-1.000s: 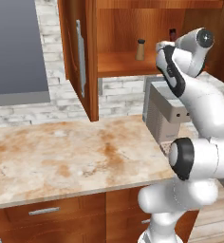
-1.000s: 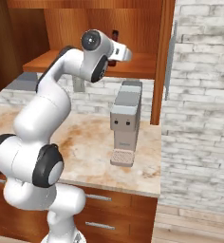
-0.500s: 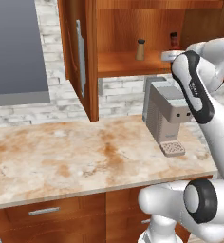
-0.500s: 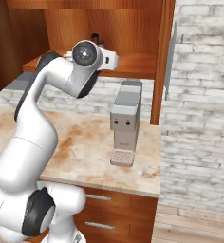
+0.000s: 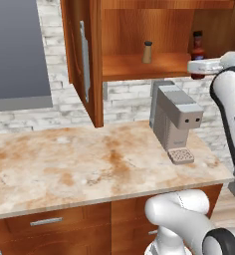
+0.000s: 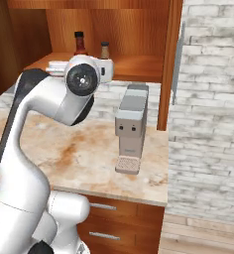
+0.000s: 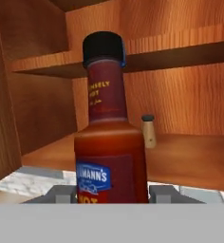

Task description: Take 2 condiments from the cabinet and move them on the counter near the stove.Make sure the condiments are lined up with each other, next to each other.

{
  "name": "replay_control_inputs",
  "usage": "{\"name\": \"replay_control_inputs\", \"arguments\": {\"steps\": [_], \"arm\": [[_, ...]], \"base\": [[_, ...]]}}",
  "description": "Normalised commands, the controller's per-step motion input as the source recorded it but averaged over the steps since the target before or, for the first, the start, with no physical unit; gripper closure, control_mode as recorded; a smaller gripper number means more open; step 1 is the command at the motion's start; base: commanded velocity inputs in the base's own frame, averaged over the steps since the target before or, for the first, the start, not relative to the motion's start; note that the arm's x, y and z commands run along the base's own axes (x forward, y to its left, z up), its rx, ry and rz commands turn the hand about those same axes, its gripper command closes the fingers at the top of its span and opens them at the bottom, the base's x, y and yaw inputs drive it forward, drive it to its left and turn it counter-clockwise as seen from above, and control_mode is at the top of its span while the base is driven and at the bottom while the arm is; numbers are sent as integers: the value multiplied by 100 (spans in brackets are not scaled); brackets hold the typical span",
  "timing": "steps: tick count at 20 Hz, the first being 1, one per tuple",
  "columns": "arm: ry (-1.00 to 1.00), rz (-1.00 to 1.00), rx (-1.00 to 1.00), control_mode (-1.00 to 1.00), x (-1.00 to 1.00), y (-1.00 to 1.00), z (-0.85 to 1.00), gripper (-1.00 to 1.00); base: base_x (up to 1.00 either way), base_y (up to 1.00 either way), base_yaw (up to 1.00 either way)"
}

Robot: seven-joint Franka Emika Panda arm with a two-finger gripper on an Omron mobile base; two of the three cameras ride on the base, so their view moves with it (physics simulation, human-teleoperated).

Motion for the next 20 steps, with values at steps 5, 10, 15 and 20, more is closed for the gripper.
{"name": "replay_control_inputs", "arguments": {"steps": [5, 10, 15, 20], "arm": [[-31, 8, 4, -100, -100, 34, 7, 100], [-23, 9, 12, -100, -100, 25, -11, 100], [-20, 8, 19, -100, -99, 4, -8, 100], [-13, 16, 10, -100, -58, 18, -6, 100]], "base": [[0, 0, 0], [0, 0, 0], [0, 0, 0], [0, 0, 0]]}}
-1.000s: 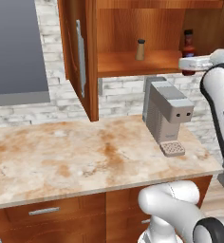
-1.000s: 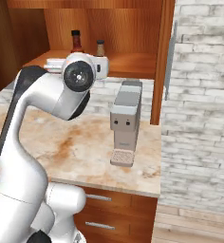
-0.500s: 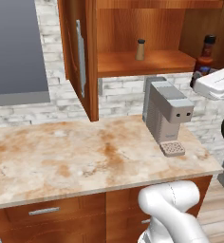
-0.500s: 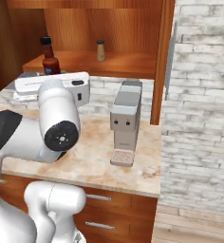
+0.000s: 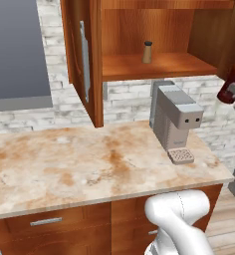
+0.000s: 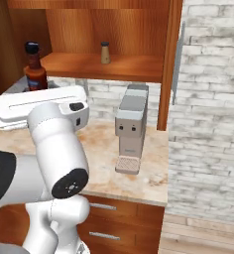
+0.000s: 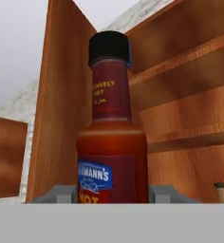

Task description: Take 2 condiments from the cabinet and move them on the counter near the stove.Make sure the condiments are lined up with each other, next to each other.

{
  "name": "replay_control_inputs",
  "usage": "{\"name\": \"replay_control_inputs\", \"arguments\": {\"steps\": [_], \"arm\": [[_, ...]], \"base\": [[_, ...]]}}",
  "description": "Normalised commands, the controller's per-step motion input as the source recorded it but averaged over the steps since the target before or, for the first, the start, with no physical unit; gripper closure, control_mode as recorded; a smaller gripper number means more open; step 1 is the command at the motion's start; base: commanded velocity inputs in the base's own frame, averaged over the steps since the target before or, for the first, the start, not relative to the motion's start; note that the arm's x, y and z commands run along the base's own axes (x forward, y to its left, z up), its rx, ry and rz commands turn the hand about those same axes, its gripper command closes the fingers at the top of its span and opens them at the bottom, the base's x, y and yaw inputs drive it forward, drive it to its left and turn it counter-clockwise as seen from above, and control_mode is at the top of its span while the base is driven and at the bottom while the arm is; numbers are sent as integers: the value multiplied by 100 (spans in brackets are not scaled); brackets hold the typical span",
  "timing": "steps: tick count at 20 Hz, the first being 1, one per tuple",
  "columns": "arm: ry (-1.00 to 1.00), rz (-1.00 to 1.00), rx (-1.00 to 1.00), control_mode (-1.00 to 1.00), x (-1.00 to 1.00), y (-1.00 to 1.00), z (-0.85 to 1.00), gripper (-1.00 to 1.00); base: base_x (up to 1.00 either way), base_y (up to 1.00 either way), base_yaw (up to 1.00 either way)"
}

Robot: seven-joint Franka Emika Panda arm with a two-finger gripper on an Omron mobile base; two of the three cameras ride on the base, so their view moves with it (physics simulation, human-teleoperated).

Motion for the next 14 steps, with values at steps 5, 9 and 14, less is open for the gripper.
{"name": "replay_control_inputs", "arguments": {"steps": [5, 9, 14], "arm": [[2, 24, 0, -100, -16, 56, -40, 100], [0, 21, -4, -100, -1, 61, -55, 100], [0, 15, -2, -100, 0, 54, -50, 100]], "base": [[0, 0, 0], [0, 0, 0], [0, 0, 0]]}}
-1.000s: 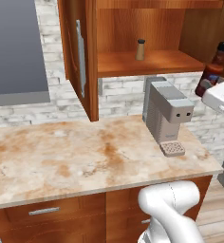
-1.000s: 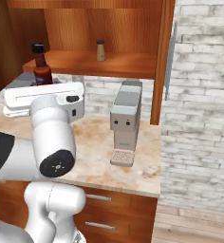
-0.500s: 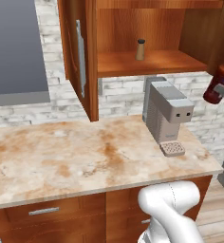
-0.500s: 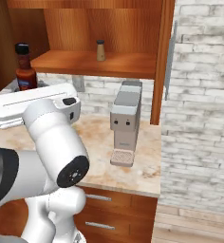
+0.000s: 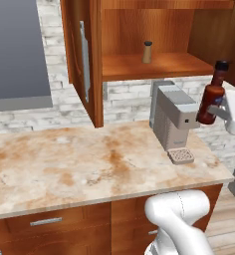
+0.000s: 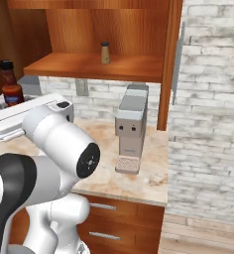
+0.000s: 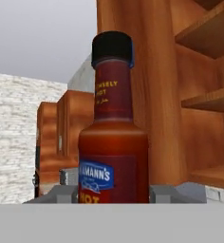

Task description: Take 2 condiments from the cabinet and move them on the counter near the stove.Make sure the condiments are lined up with each other, next to each other.

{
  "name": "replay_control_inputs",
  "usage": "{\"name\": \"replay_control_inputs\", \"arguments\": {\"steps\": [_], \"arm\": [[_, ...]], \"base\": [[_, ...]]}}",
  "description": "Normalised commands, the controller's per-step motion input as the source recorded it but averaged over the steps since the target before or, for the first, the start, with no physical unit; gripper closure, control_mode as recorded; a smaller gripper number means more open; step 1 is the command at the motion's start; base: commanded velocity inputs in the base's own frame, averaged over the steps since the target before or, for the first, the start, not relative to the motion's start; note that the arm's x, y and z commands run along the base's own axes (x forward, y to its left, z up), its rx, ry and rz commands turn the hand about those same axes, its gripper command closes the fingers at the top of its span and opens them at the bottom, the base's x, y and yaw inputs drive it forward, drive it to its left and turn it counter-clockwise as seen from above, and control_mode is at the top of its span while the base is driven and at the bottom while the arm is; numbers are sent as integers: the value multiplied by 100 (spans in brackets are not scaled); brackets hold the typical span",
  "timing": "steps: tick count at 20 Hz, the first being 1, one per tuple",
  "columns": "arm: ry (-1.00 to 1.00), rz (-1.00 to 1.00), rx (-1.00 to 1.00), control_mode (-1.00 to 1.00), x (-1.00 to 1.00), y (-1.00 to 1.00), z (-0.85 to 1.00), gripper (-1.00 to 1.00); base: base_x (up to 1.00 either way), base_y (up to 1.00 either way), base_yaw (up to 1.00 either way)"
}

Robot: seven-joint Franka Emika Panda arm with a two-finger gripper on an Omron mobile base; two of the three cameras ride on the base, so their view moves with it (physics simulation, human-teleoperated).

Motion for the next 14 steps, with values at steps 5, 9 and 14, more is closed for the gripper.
{"name": "replay_control_inputs", "arguments": {"steps": [5, 9, 14], "arm": [[0, 5, -1, 100, 0, 24, -21, 100], [0, 0, 0, 100, 0, 0, 0, 100], [0, 0, 0, 100, 0, 0, 0, 100]], "base": [[5, 26, 4], [-25, 20, 0], [-97, 59, 5]]}}
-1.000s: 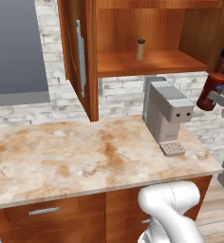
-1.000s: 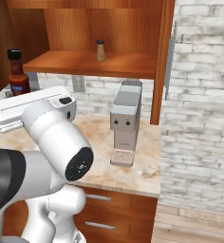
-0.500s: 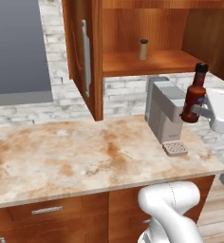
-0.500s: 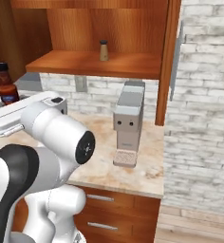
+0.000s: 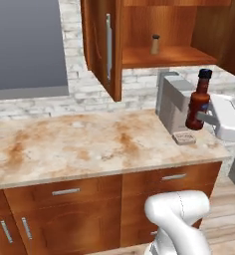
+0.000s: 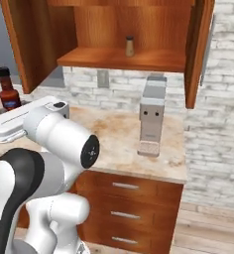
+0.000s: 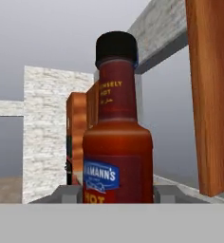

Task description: Take 2 condiments from the cabinet and move them on the counter near the stove.Make sure the condiments are lined up with each other, next to each other.

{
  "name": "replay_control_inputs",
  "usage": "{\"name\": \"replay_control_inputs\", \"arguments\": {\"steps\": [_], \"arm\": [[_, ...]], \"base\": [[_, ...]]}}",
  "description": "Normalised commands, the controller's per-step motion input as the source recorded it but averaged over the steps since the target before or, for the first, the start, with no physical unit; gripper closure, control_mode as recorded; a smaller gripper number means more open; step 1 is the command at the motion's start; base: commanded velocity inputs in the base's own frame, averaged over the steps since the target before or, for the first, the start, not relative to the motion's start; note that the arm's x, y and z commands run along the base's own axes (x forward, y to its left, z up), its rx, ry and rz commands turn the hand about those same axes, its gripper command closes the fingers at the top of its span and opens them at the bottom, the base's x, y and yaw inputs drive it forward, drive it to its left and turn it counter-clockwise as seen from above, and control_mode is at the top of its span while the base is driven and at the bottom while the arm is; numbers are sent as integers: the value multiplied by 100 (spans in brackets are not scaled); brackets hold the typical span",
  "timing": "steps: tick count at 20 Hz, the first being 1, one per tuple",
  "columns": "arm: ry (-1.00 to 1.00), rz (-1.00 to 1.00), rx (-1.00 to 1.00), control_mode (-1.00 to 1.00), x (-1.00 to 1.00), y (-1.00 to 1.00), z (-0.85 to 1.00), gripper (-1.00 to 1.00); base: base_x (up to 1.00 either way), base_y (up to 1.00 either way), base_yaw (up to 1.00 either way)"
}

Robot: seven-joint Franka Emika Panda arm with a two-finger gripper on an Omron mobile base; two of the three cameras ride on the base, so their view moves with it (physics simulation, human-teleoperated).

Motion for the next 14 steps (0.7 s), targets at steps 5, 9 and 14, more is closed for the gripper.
{"name": "replay_control_inputs", "arguments": {"steps": [5, 9, 14], "arm": [[0, 0, 0, 100, 0, 0, 0, 100], [0, 0, 0, 100, 0, 0, 0, 100], [0, 0, 0, 100, 0, 0, 0, 100]], "base": [[-82, 91, 67], [-40, 54, 99], [-26, 18, 100]]}}
